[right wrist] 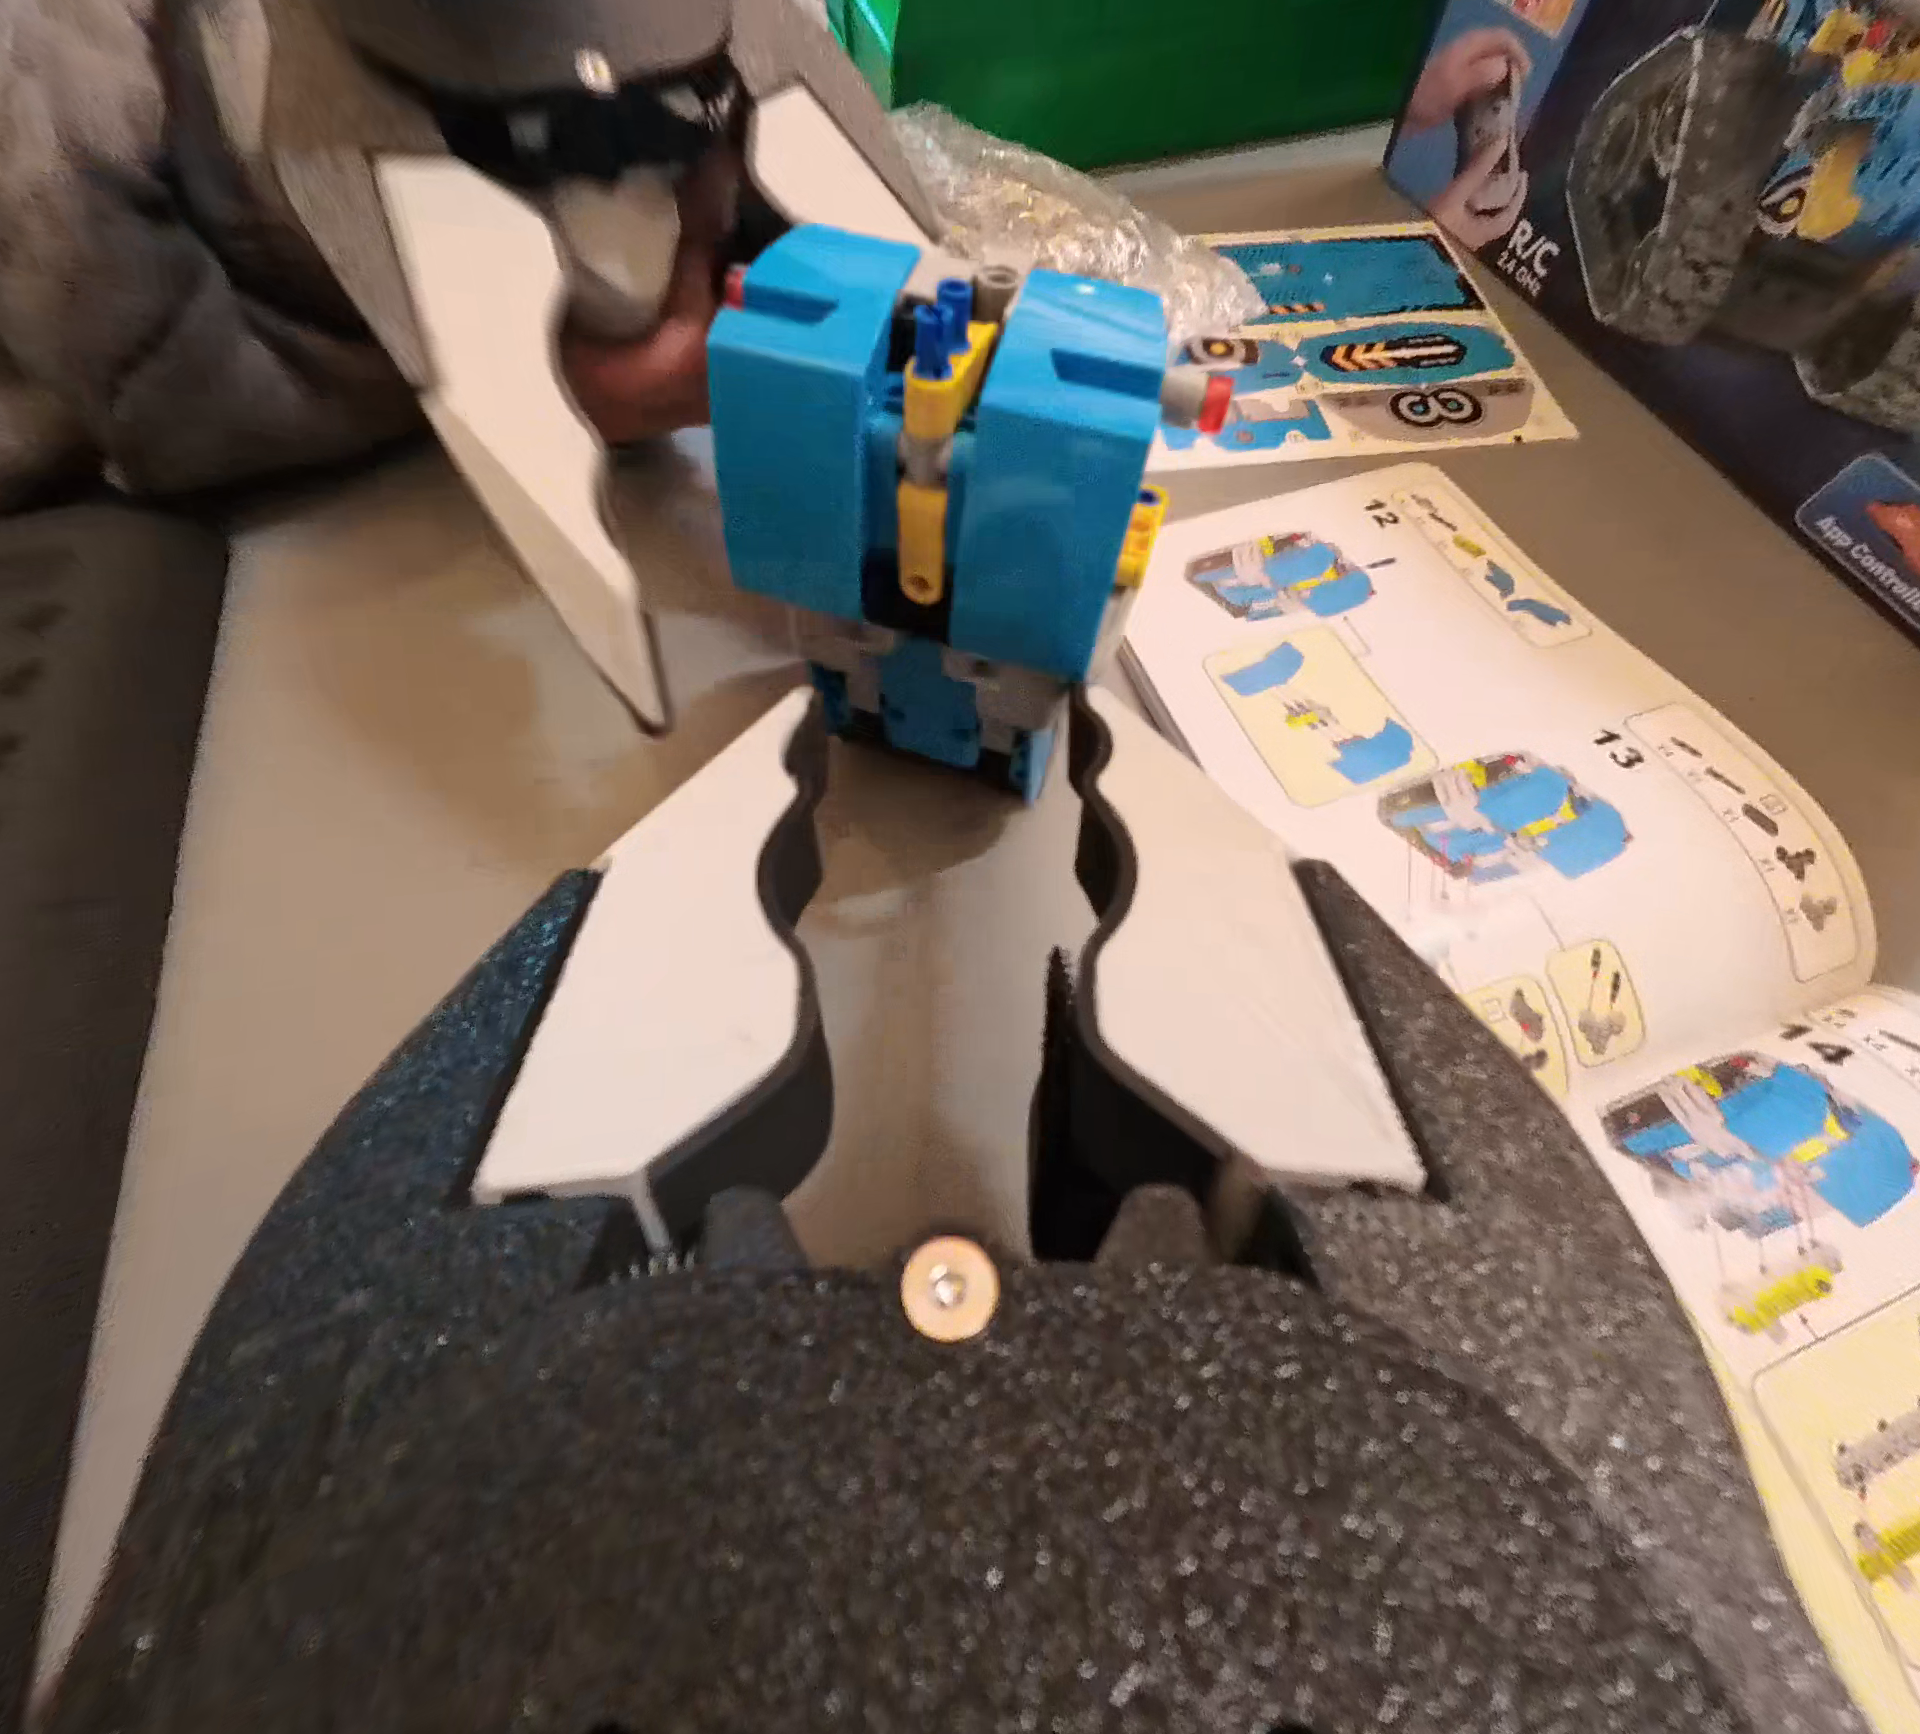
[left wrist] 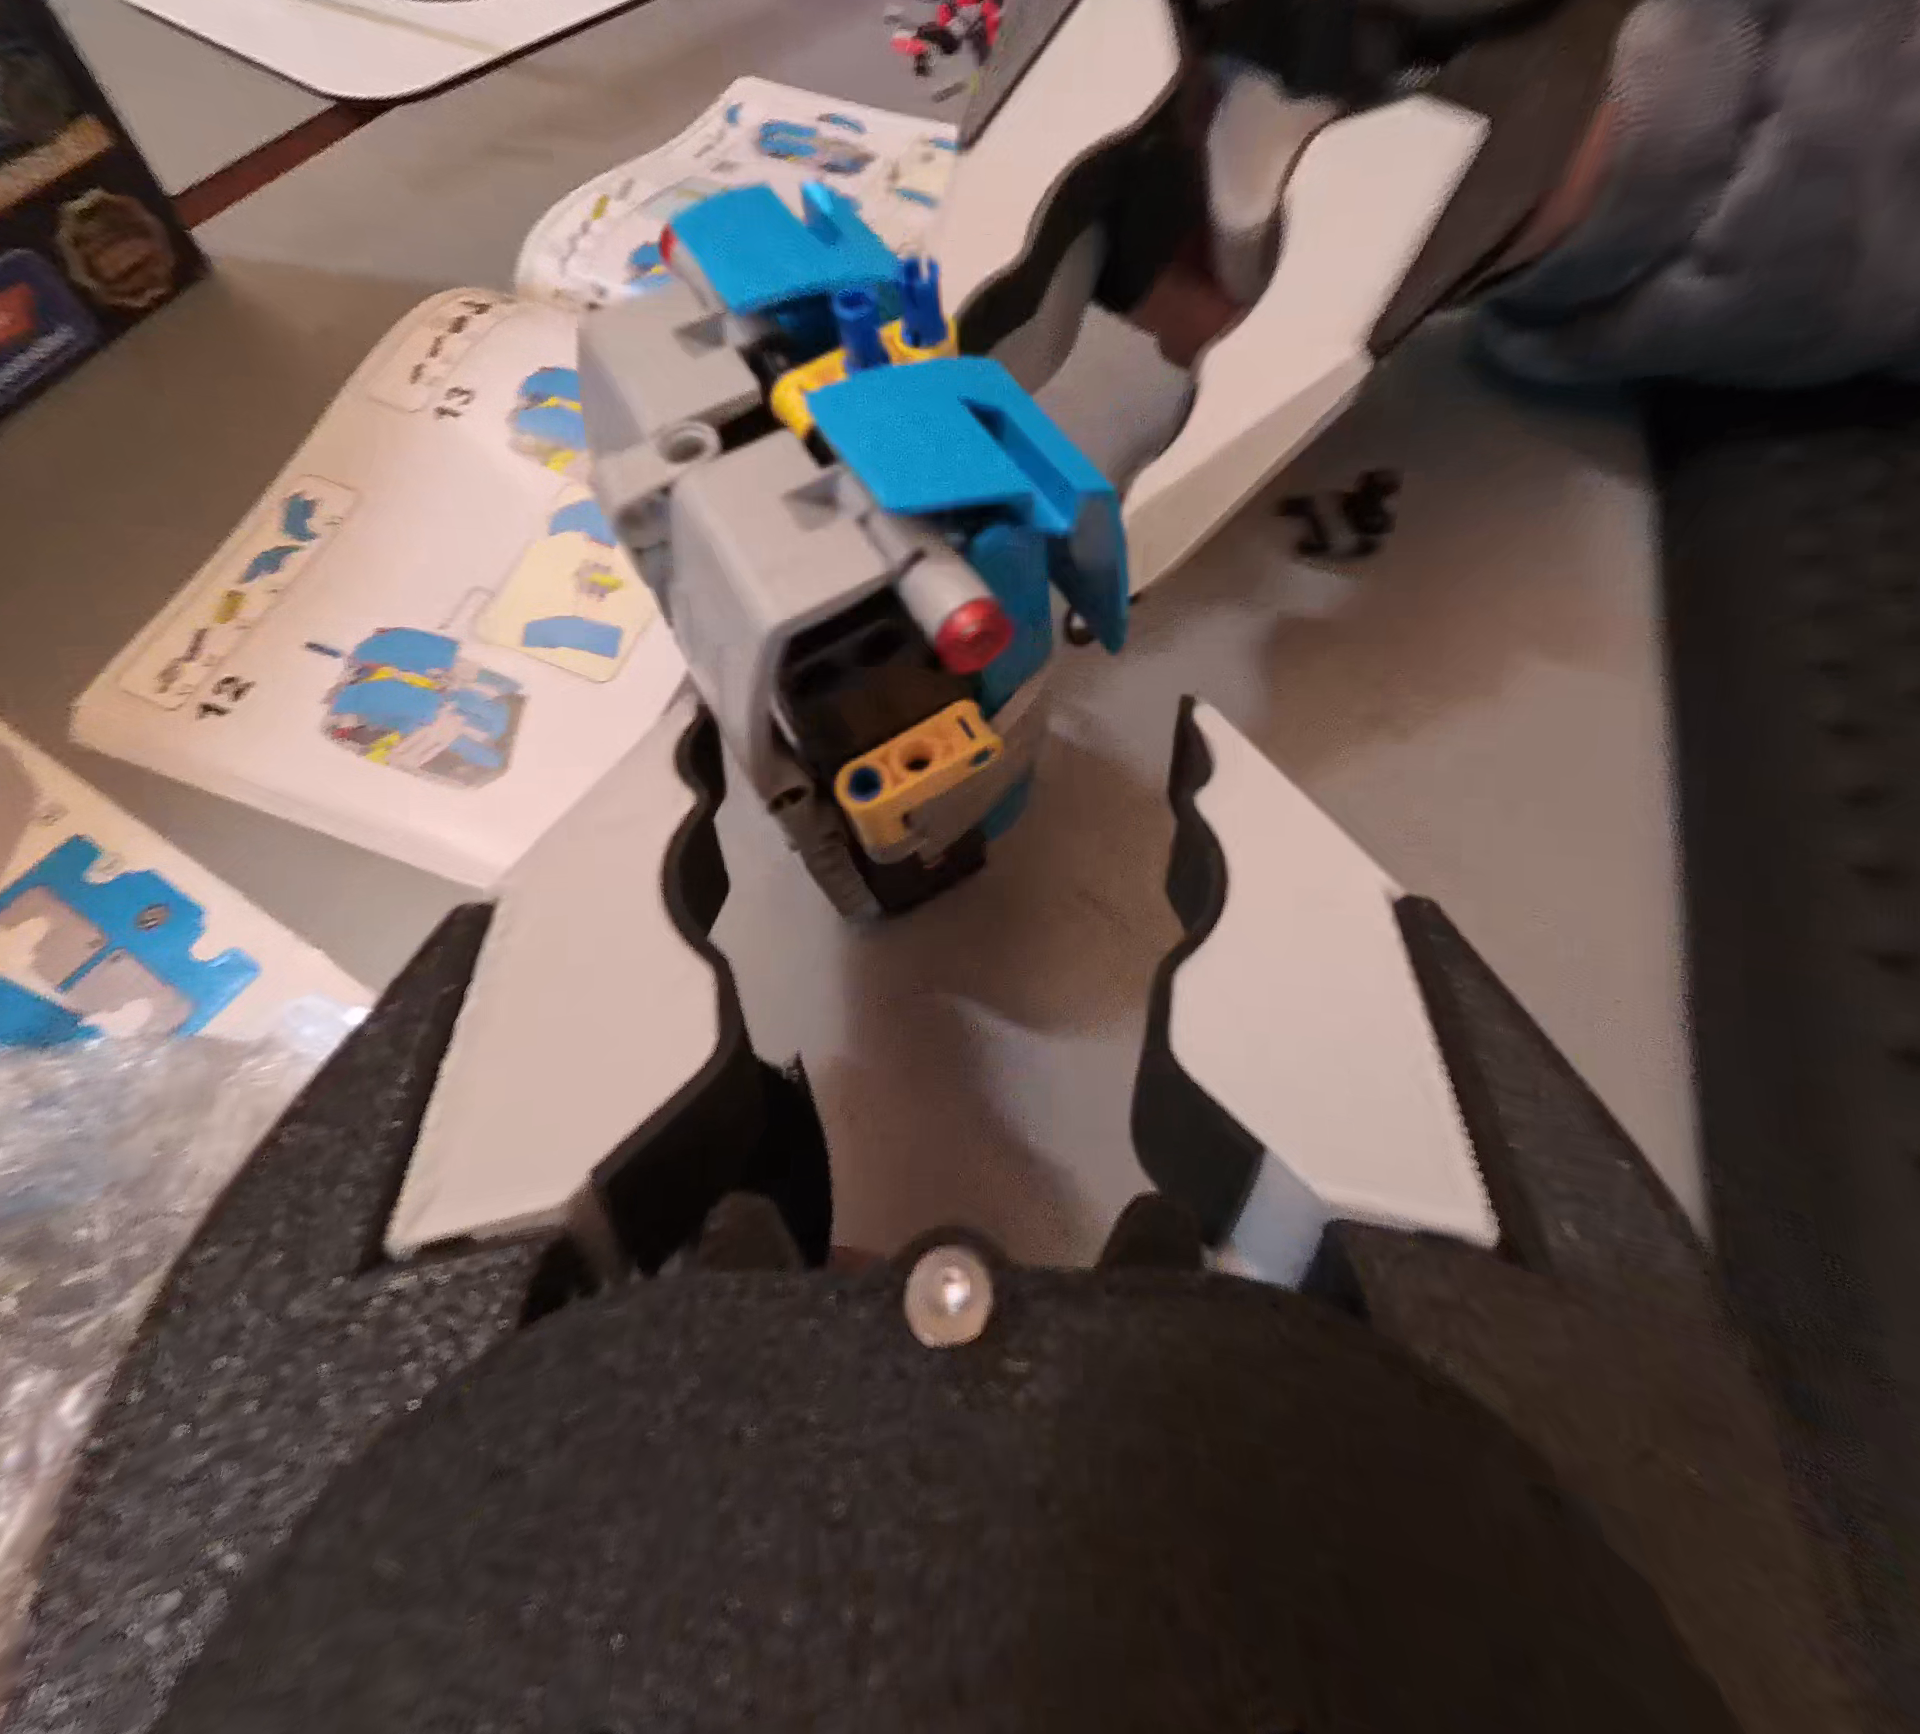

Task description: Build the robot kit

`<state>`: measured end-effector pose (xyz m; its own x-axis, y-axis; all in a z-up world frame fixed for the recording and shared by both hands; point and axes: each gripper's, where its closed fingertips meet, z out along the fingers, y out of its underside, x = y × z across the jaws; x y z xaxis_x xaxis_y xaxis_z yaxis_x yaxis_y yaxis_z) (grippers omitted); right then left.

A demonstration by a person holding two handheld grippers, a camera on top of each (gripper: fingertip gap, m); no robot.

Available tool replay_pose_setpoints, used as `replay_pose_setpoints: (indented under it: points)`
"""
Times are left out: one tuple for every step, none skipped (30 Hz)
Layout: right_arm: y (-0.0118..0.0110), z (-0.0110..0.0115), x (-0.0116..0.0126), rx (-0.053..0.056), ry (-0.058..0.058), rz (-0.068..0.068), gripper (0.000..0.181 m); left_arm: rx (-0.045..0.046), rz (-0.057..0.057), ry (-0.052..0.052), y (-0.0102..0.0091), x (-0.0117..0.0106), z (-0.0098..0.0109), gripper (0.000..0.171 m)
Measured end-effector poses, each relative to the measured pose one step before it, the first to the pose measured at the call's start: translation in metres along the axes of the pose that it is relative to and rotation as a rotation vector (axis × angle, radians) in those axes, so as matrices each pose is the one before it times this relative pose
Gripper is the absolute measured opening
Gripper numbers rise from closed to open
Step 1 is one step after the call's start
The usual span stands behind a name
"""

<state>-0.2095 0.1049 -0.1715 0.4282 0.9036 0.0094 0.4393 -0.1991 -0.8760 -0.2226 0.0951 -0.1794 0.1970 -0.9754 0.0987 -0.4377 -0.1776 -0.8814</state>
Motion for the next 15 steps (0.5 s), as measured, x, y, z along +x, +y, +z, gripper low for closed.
replay_pose_setpoints:
  points:
    - [-0.00310, 0.00138, -0.00018, 0.0038, 0.0031, -0.0043, 0.044, -0.00645, 0.0094, -0.0284, 0.00274, -0.00540, 0.00161, 0.080]
    - [-0.00193, 0.00129, -0.00005, 0.0041, 0.0008, -0.0048, 0.045, 0.00903, -0.0200, -0.0060, 0.00047, -0.00378, -0.00015, 0.074]
    - [-0.00080, 0.00165, 0.00078, 0.0025, 0.0034, -0.0020, 0.045, 0.01149, -0.0321, 0.0090, -0.00032, -0.00206, -0.00052, 0.074]
    - [-0.00059, 0.00193, 0.00101, 0.0059, 0.0025, 0.0041, 0.047, 0.00561, -0.0246, -0.0006, -0.00026, -0.00294, -0.00016, 0.068]
    - [0.00011, 0.00214, 0.00029, 0.0003, -0.0055, 0.0117, 0.049, 0.00321, -0.0183, -0.0065, -0.00051, -0.00319, 0.00007, 0.064]
    - [0.00134, 0.00179, 0.00149, -0.0100, -0.0035, 0.0149, 0.051, -0.00129, -0.0176, -0.0011, 0.00004, -0.00216, 0.00036, 0.063]
    - [0.00064, 0.00056, 0.00277, -0.0052, 0.0018, 0.0184, 0.051, -0.00174, -0.0196, -0.0022, 0.00002, -0.00226, 0.00035, 0.062]
    - [0.00276, -0.00025, 0.00381, -0.0147, 0.0061, 0.0128, 0.051, 0.00182, -0.0195, 0.0003, -0.00039, -0.00201, -0.00021, 0.062]
    - [0.00530, -0.00042, 0.00449, -0.0247, 0.0107, 0.0059, 0.051, 0.00304, -0.0219, 0.0078, -0.00028, -0.00102, -0.00070, 0.061]
    - [0.00682, 0.00002, 0.00351, -0.0301, 0.0045, 0.0079, 0.052, 0.00557, -0.0313, 0.0100, -0.00040, -0.00121, -0.00094, 0.061]
    - [0.00646, 0.00123, 0.00060, -0.0274, -0.0111, 0.0164, 0.058, 0.00963, -0.0455, 0.0100, -0.00081, -0.00175, -0.00120, 0.061]
    - [0.00462, 0.00223, -0.00103, -0.0195, -0.0133, 0.0230, 0.062, 0.01040, -0.0570, 0.0160, -0.00076, -0.00145, -0.00116, 0.061]
    - [0.00222, 0.00264, -0.00246, -0.0093, -0.0112, 0.0153, 0.065, 0.00745, -0.0613, 0.0256, -0.00028, -0.00041, -0.00058, 0.061]
    - [-0.00002, 0.00318, -0.00242, -0.0018, 0.0016, 0.0067, 0.073, 0.00551, -0.0572, 0.0301, 0.00022, 0.00071, 0.00012, 0.060]
    - [-0.00158, 0.00317, -0.00281, 0.0013, 0.0072, 0.0017, 0.080, 0.00314, -0.0457, 0.0257, 0.00051, 0.00086, 0.00087, 0.060]
